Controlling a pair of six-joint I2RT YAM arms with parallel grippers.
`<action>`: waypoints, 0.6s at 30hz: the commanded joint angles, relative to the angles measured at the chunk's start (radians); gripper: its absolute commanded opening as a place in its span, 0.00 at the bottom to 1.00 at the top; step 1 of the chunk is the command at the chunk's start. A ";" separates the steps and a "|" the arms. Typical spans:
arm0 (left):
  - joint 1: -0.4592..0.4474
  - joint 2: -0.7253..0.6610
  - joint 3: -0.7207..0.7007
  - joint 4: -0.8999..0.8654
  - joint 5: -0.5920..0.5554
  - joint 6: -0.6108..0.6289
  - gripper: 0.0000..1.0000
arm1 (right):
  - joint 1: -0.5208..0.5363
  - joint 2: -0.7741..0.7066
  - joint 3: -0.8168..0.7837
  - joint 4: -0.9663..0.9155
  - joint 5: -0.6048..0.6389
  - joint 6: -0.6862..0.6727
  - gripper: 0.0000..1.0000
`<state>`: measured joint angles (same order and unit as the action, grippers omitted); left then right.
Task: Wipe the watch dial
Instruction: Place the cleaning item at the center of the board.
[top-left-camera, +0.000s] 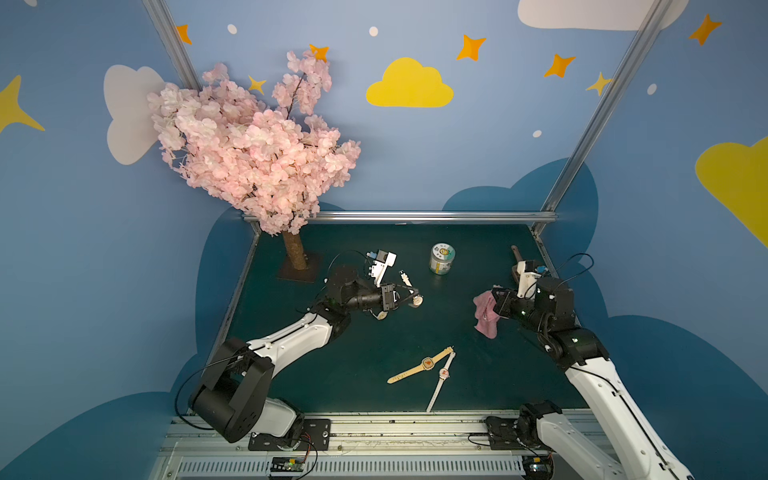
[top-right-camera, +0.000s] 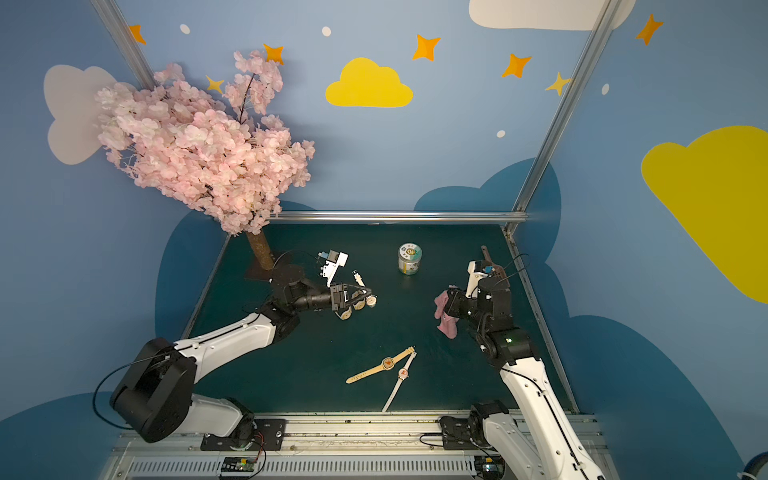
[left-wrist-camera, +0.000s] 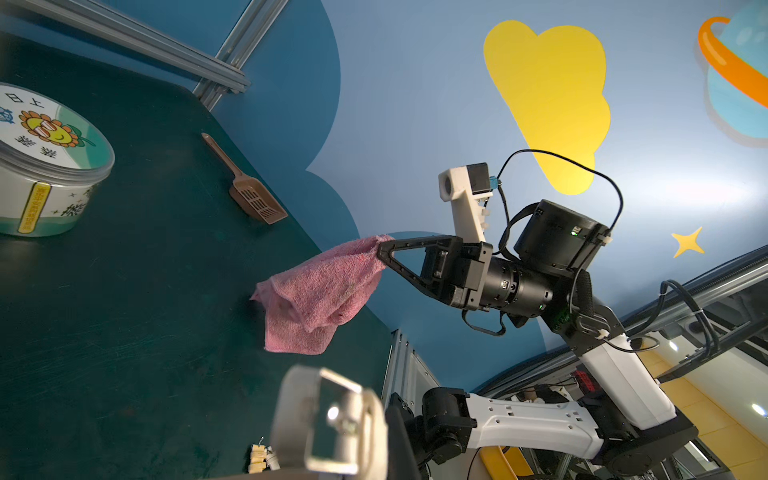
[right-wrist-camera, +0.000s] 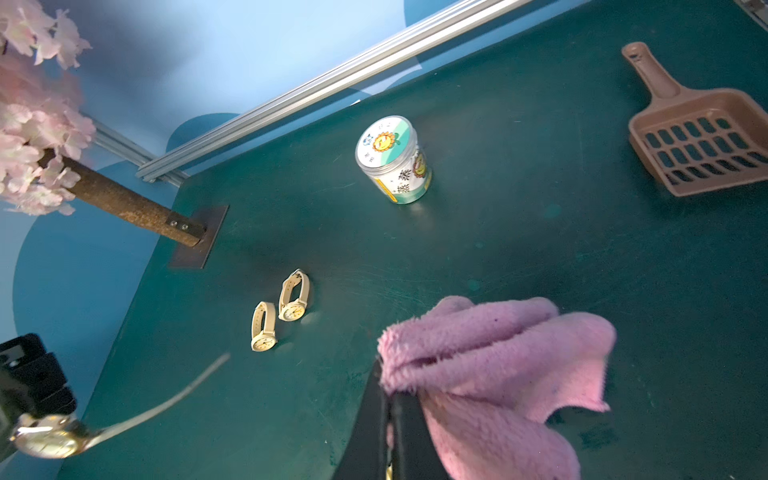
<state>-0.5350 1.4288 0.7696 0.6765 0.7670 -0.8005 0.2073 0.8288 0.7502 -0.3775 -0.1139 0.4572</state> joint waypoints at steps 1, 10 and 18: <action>0.002 -0.020 -0.018 -0.008 0.002 0.003 0.03 | -0.033 0.000 -0.112 -0.008 -0.013 0.055 0.00; 0.000 0.016 -0.018 -0.020 0.004 -0.012 0.03 | -0.087 -0.016 -0.402 0.129 -0.038 0.193 0.00; -0.039 0.090 0.014 -0.023 -0.003 -0.001 0.03 | -0.108 -0.064 -0.447 0.118 -0.017 0.230 0.22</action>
<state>-0.5606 1.4956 0.7509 0.6586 0.7628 -0.8120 0.1055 0.7898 0.3115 -0.2832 -0.1402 0.6636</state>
